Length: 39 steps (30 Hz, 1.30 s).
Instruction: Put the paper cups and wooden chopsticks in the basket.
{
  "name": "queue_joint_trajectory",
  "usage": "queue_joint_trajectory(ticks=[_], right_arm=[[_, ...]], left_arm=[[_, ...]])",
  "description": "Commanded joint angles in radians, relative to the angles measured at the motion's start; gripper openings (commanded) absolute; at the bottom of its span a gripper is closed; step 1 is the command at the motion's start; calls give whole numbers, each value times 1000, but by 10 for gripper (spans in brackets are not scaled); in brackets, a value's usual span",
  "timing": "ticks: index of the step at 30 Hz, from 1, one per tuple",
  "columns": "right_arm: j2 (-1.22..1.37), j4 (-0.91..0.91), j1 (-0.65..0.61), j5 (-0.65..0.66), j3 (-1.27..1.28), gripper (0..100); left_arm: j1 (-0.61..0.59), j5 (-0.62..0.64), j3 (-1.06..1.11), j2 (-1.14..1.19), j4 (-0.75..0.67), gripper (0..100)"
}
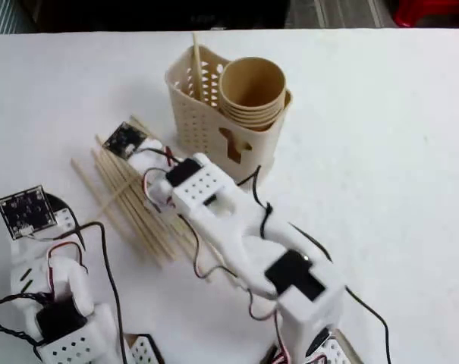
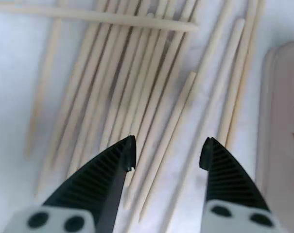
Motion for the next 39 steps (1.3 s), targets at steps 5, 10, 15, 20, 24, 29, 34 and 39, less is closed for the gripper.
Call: queue_joint_trajectory(ticks=[5, 10, 15, 20, 24, 29, 34, 39], right_arm=[[151, 61, 67, 11, -221, 226], [248, 88, 97, 11, -313, 226], [344, 97, 101, 9, -370, 224], [395, 251, 65, 9, -470, 224], [423, 367, 30, 9, -534, 223], [438, 433, 7, 9, -554, 211], [433, 430, 7, 11, -555, 75], [430, 432, 8, 11, -551, 18]], left_arm=[[-4, 5, -6, -15, -23, 84], [-4, 5, -6, -15, -23, 84], [-2, 5, -6, -15, -23, 84], [-2, 5, -6, -15, -25, 84], [-2, 5, -6, -15, -25, 84], [-2, 5, -6, -15, -23, 84], [-2, 5, -6, -15, -23, 84], [-2, 5, -6, -15, -23, 84]])
